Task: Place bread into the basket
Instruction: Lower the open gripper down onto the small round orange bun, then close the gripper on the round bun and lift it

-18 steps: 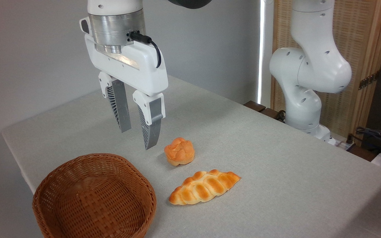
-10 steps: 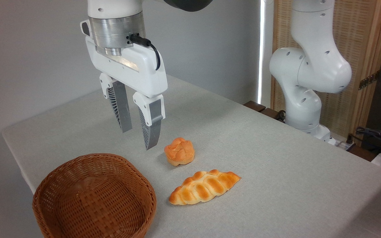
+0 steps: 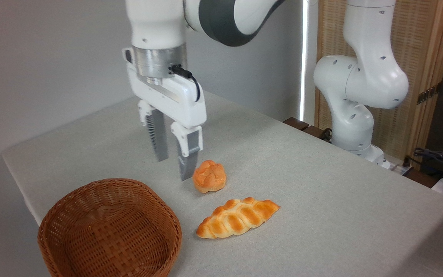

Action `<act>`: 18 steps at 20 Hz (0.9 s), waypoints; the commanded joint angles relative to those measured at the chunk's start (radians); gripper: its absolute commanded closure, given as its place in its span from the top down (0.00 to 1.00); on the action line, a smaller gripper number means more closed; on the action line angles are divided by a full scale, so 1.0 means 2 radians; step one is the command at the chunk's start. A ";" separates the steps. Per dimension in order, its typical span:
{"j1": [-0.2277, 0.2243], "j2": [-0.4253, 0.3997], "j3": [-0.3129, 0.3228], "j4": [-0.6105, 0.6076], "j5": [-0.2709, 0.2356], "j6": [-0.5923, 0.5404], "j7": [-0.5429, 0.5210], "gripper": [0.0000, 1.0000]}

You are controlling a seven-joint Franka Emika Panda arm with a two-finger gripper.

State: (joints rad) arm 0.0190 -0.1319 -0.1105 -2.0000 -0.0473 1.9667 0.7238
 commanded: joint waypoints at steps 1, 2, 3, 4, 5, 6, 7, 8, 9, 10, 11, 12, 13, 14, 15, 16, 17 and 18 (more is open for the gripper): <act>-0.030 -0.046 0.003 -0.084 -0.010 0.018 -0.005 1.00; -0.039 -0.047 0.003 -0.097 -0.010 0.018 -0.005 1.00; -0.042 -0.048 0.003 -0.106 -0.010 0.018 -0.004 1.00; -0.043 -0.048 0.003 -0.115 -0.010 0.018 -0.002 1.00; -0.046 -0.047 0.003 -0.127 -0.005 0.018 0.004 1.00; -0.047 -0.046 0.003 -0.137 -0.004 0.018 0.015 1.00; -0.048 -0.045 0.003 -0.144 -0.004 0.019 0.023 1.00; -0.048 -0.044 0.003 -0.150 -0.004 0.021 0.025 1.00; -0.048 -0.044 0.003 -0.155 -0.004 0.022 0.025 1.00; -0.048 -0.044 0.003 -0.160 -0.004 0.022 0.026 1.00; -0.049 -0.043 0.003 -0.164 -0.004 0.024 0.026 1.00; -0.049 -0.042 0.003 -0.167 -0.004 0.026 0.026 0.95; -0.049 -0.042 0.002 -0.168 -0.004 0.027 0.029 0.81; -0.049 -0.042 0.002 -0.168 -0.004 0.027 0.035 0.68; -0.049 -0.041 0.002 -0.168 -0.004 0.027 0.038 0.52; -0.049 -0.041 0.003 -0.168 -0.004 0.027 0.038 0.40; -0.049 -0.041 0.003 -0.168 -0.004 0.026 0.038 0.31; -0.049 -0.039 0.003 -0.168 -0.004 0.026 0.038 0.27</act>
State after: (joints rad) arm -0.0740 -0.2035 -0.1131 -2.3066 -0.0475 1.9988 0.7786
